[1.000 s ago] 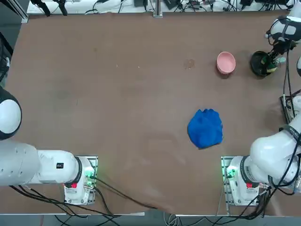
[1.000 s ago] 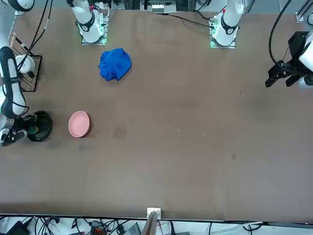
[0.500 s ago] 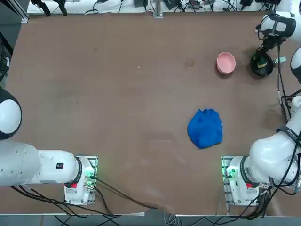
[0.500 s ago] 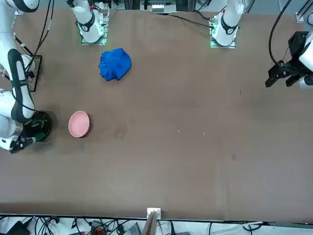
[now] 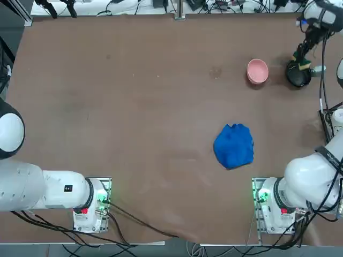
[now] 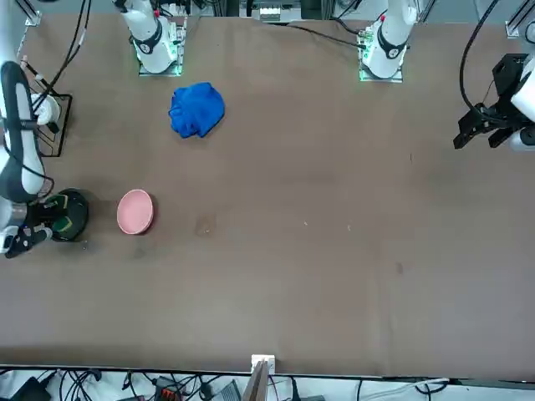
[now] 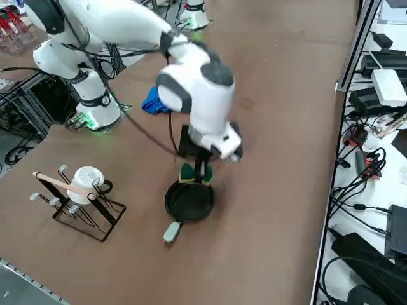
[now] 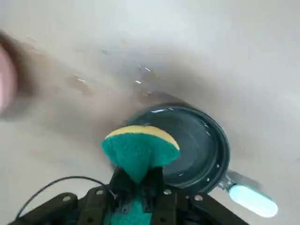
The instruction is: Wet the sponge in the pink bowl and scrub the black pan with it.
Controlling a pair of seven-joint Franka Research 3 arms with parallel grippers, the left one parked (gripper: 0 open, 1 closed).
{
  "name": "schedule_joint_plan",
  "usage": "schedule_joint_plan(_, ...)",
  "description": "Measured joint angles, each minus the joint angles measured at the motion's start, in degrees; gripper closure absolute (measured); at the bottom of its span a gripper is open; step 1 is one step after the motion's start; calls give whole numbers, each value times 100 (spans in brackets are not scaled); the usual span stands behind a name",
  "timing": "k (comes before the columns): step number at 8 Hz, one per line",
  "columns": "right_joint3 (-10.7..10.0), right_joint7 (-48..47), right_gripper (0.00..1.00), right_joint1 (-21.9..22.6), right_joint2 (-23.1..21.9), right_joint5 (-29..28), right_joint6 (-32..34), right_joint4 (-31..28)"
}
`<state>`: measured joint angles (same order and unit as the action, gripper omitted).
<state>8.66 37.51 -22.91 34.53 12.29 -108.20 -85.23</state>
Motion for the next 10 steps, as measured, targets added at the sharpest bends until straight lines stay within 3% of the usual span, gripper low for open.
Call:
schedule_joint_plan(3,816,-618,88,36,-424,-18,407,-19)
schedule_joint_plan(7,2132,-2550,88,85,-522,-19,676,-102)
schedule_joint_plan(8,2327,-2904,88,167,-522,-20,675,-173)
schedule_joint_plan(10,2433,-3781,88,706,-516,-23,584,-235)
